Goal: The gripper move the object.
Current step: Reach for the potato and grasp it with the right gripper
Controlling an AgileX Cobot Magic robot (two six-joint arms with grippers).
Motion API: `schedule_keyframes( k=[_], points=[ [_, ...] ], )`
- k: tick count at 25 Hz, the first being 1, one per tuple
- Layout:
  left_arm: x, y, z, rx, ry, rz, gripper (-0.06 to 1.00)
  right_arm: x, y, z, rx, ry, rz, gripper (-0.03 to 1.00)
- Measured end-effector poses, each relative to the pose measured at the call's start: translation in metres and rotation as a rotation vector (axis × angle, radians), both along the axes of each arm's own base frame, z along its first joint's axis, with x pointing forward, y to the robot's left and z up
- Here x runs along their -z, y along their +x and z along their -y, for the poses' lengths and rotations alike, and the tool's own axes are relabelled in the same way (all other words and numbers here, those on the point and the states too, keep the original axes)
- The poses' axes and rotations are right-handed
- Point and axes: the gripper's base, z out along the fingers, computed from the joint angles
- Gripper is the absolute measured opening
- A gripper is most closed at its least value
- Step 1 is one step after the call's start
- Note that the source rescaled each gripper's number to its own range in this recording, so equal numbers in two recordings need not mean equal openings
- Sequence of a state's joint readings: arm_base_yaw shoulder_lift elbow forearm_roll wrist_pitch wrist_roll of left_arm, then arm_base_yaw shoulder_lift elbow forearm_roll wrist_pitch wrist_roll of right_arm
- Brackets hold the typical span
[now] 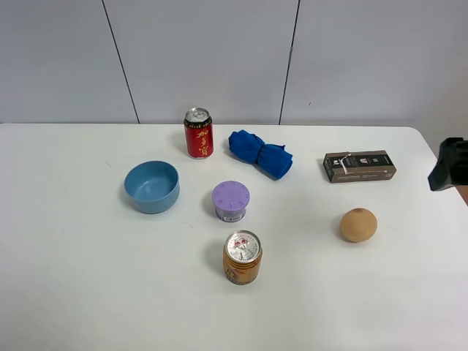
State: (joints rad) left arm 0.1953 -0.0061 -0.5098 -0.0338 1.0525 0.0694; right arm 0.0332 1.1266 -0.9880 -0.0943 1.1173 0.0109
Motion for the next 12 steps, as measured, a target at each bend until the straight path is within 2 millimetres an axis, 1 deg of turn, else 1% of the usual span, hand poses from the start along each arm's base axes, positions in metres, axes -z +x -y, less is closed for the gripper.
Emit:
schedule_keyframes(
  k=[3,6,12],
  points=[
    [0.0,0.0,0.0,0.0,0.0,0.0,1.0,0.015,0.022,-0.001,-0.01,-0.001,-0.01,1.0],
    [0.0,0.0,0.0,0.0,0.0,0.0,1.0,0.032,0.04,-0.003,-0.014,0.009,-0.033,1.0],
    [0.0,0.0,0.0,0.0,0.0,0.0,1.0,0.071,0.069,-0.007,-0.013,0.043,-0.133,1.0]
  ],
)
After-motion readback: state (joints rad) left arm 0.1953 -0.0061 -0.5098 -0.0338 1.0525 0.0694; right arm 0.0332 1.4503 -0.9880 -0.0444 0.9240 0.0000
